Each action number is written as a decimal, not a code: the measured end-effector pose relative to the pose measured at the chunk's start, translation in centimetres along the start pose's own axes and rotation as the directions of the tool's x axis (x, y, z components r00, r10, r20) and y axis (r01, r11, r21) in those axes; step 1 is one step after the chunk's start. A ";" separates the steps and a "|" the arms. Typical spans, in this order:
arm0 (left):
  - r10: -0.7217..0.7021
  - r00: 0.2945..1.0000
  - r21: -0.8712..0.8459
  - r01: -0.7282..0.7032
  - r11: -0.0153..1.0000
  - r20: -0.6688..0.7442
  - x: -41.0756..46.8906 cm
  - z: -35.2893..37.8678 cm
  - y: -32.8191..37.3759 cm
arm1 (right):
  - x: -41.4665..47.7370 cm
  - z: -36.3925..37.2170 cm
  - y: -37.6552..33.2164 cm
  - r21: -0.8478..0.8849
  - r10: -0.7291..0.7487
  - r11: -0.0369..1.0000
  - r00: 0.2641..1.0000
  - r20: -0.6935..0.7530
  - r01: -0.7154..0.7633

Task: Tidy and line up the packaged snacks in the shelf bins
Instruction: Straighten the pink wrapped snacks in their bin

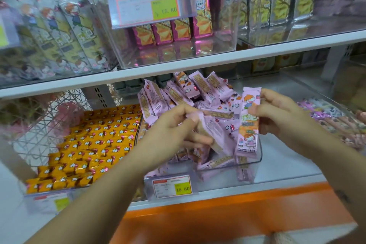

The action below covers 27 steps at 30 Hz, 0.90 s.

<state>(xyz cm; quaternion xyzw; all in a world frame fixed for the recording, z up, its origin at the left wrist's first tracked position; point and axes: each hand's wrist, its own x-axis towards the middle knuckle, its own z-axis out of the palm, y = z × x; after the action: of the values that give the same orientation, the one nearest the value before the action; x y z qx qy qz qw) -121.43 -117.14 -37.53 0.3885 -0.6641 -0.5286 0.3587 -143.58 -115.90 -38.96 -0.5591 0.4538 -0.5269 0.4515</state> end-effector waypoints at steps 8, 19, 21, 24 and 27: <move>0.182 0.976 0.107 -0.170 0.980 -0.118 -2.1 -2.3 -1.0 | 0.5 2.3 -0.1 0.219 0.070 0.969 0.976 0.206 -0.116; 0.299 0.944 0.270 -0.254 0.929 -0.142 -3.1 -3.9 -2.6 | 1.6 5.9 0.1 0.391 0.168 0.872 0.929 0.329 -0.296; 0.278 0.954 0.226 -0.247 0.942 -0.114 -3.1 -4.0 -2.9 | 1.8 6.6 0.1 0.404 0.162 0.867 0.931 0.327 -0.293; 0.229 0.966 0.131 -0.213 0.968 -0.121 -3.1 -4.1 -3.5 | 2.0 7.2 0.1 0.388 0.128 0.886 0.938 0.321 -0.254; 0.221 0.968 0.090 -0.211 0.973 -0.122 -2.9 -4.4 -3.8 | 2.2 7.6 0.2 0.356 0.091 0.912 0.947 0.309 -0.204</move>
<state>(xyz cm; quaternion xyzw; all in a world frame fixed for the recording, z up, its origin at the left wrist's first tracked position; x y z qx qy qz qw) -115.69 -116.91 -40.67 0.3613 -0.6971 -0.4339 0.4419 -135.94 -117.88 -39.03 -0.4942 0.3133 -0.4830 0.6514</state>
